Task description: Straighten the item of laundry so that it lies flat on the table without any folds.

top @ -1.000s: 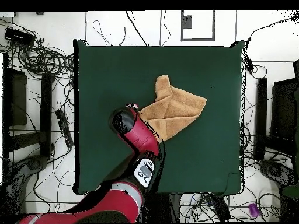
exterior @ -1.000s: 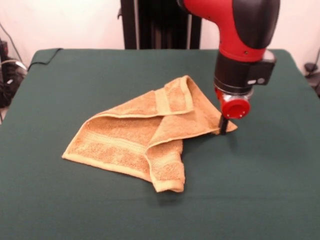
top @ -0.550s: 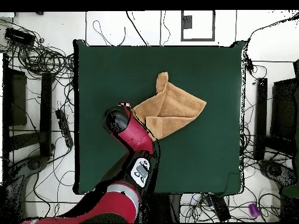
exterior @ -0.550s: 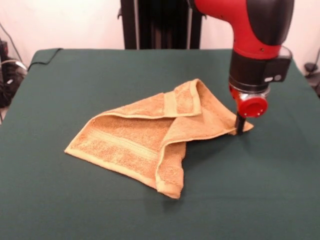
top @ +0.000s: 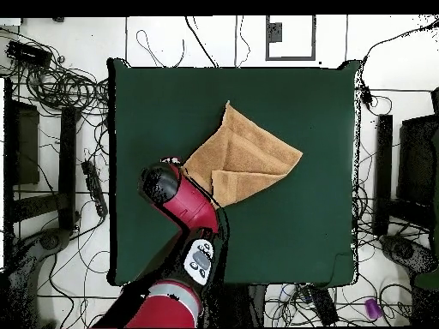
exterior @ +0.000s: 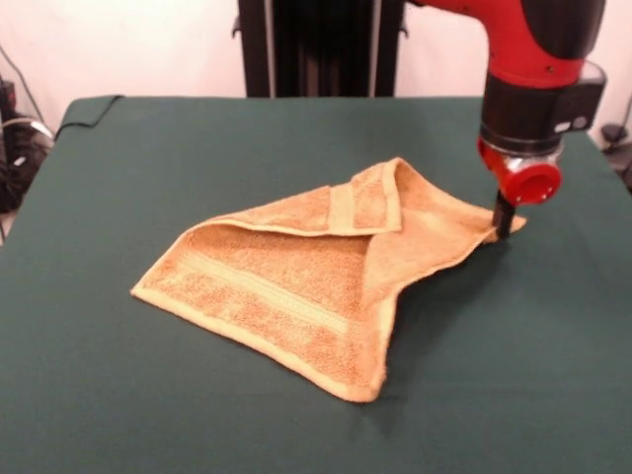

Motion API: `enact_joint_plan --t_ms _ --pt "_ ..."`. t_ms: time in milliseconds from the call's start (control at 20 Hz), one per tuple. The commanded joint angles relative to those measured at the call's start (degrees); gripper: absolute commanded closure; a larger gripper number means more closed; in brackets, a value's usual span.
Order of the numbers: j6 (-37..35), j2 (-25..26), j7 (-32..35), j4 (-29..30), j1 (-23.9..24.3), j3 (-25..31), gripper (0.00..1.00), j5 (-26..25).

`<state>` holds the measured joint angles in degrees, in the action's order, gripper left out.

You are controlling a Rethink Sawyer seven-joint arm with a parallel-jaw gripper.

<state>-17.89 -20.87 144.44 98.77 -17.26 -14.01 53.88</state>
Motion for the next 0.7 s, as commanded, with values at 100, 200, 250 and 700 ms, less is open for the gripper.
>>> enact_joint_plan --t_ms 100,200,250,700 --pt "-8.99 -3.75 8.33 6.63 -0.92 7.99 1.0 -3.28" --pt "-9.58 -4.46 8.39 6.98 -0.78 8.0 1.0 -3.79" --pt "-9.65 -4.9 8.23 7.35 -0.69 8.19 1.0 -3.8" --pt "-9.82 -7.33 7.56 9.65 0.29 9.49 1.0 -4.71"
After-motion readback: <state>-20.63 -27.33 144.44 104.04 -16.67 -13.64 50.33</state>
